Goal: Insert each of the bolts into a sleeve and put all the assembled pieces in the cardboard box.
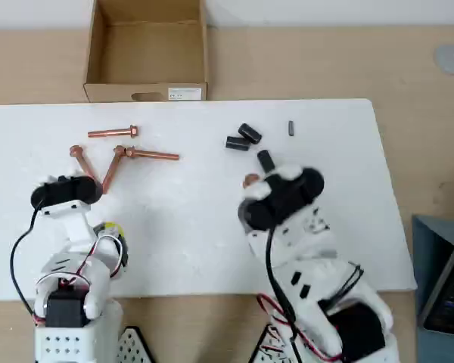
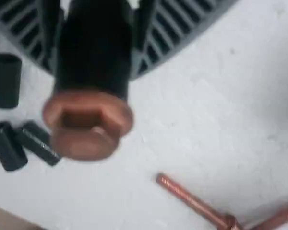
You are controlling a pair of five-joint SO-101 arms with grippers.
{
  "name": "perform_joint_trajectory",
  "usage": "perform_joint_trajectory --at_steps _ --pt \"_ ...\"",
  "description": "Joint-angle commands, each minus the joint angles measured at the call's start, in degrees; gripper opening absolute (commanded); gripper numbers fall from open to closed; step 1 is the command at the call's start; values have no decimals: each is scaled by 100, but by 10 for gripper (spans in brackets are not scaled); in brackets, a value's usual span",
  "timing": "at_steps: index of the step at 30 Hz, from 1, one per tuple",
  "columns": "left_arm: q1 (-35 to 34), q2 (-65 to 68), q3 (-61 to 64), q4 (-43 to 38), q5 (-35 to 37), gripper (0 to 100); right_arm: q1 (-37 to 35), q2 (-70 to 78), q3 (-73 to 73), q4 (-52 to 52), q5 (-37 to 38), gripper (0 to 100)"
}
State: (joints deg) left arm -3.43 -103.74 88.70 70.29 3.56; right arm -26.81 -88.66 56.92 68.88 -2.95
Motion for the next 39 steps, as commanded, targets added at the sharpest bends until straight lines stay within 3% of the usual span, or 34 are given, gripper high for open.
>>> perform_joint_trajectory --at_steps 1,8,16,39 --pt "-62 -48 316 -334 -35 1 101 1235 -945 -607 -35 9" --pt "-62 -48 448 -633 -26 1 101 3881 -2475 -1705 0 9" --pt "-62 -48 448 -624 -9 2 110 6642 -4400 -2743 730 9" --pt "-62 -48 448 -615 0 2 171 13692 -11495 -3059 2057 12"
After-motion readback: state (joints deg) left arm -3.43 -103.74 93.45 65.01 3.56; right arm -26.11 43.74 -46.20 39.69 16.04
